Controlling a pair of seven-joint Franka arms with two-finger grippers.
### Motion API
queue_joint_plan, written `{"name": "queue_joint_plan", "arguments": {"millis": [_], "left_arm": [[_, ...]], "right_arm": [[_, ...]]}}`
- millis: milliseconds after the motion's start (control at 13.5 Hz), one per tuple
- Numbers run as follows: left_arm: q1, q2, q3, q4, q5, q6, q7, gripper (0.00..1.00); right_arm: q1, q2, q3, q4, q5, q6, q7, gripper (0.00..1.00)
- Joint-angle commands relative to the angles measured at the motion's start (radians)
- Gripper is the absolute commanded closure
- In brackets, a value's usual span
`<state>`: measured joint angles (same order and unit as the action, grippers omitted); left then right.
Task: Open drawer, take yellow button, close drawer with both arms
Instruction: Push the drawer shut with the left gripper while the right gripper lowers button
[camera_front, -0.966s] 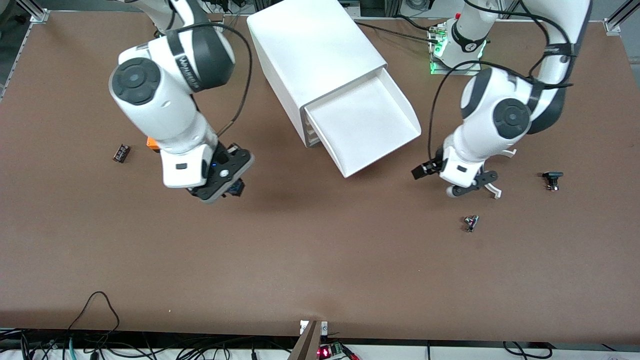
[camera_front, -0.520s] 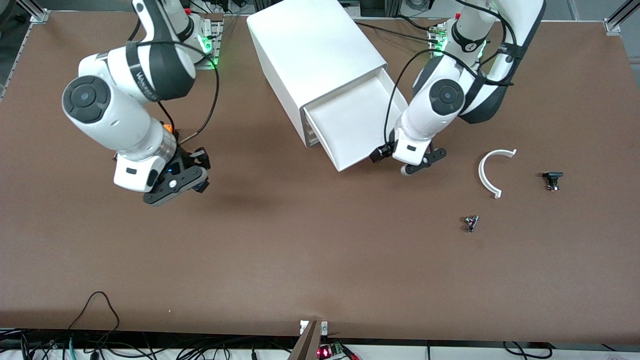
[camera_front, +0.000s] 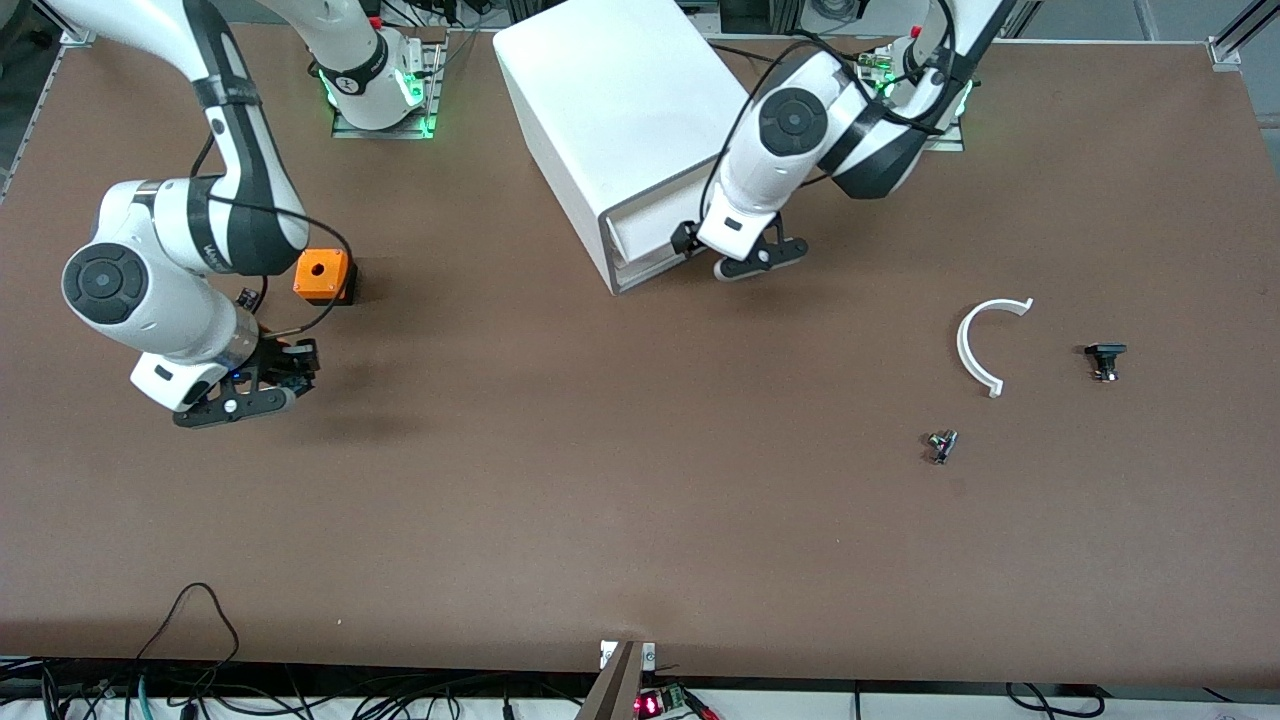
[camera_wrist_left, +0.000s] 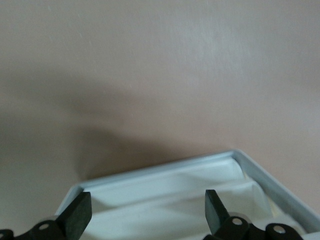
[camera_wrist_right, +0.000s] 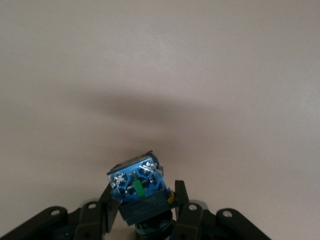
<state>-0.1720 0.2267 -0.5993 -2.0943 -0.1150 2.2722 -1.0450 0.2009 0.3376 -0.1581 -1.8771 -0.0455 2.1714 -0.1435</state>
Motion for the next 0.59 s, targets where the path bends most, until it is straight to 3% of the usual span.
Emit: {"name": "queue_joint_plan", "arguments": {"millis": [0,297,520], "left_arm": [[0.008,-0.033,-0.049,-0.030,-0.029,-0.002,-0.030,0.00],[0.009,-0.038,-0.077,-0.030,-0.075,-0.002,-0.041,0.00],[0.022,-0.046,-0.073,-0.026,-0.074,0.000,-0.017,0.00]], "right_arm": [[-0.076,-0.022,0.023,-0.146,-0.014,0.170,-0.047,0.70],[-0.126,-0.002,0.023,-0.314,-0.005,0.426,-0.041,0.70],[-0.161,0.052,0.025,-0.349,-0.004,0.524,-0.033,0.66]]}}
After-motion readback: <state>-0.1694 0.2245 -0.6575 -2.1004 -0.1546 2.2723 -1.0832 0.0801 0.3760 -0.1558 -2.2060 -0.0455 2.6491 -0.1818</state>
